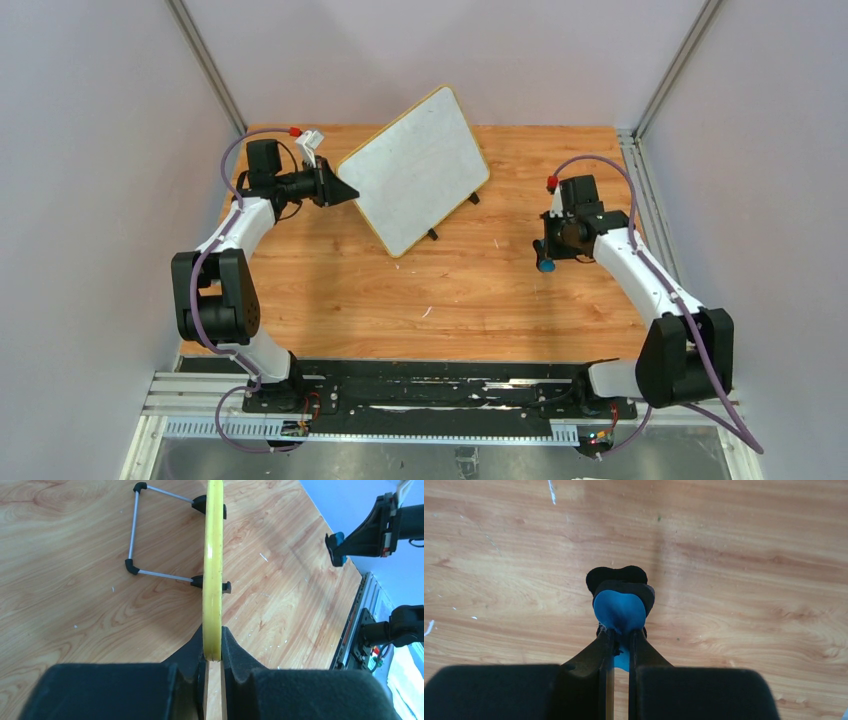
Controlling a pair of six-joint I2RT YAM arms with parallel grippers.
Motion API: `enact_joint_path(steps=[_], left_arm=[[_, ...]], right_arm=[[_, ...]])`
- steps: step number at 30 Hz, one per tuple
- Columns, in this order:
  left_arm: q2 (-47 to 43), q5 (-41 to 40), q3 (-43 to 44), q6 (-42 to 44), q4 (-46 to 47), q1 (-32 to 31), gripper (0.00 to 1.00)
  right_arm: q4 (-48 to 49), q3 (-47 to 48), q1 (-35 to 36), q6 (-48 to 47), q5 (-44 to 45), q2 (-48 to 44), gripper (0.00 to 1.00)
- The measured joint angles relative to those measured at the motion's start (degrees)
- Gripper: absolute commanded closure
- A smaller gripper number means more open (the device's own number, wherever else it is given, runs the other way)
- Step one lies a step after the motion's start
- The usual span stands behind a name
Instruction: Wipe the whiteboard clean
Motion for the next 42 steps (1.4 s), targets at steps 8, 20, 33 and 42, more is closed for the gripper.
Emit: enact_joint_path(steps=[8,20,33,42], left_arm=[[0.0,-0.22,0.02,-0.24,-0.02,0.0,1.0],[0.0,-0.61,0.33,-0.24,-0.63,0.0,1.0],[0.02,-1.16,1.09,-0.07,-2.01,-0.11,0.93],[0.02,-1.7,1.6,1.53,-2.84,-0.15,0.65]], right_arm=[[0.9,-4.57,-0.02,1.27,0.15,3.72,0.97],[3.76,-5.07,-0.13,1.62,-0.2,12.11,0.81],[5.03,-5.05,-0.48,1.64,-1.84,14.56,0.55],[5.07,-5.05,-0.48,1.62,-2.03,13.49,0.55]])
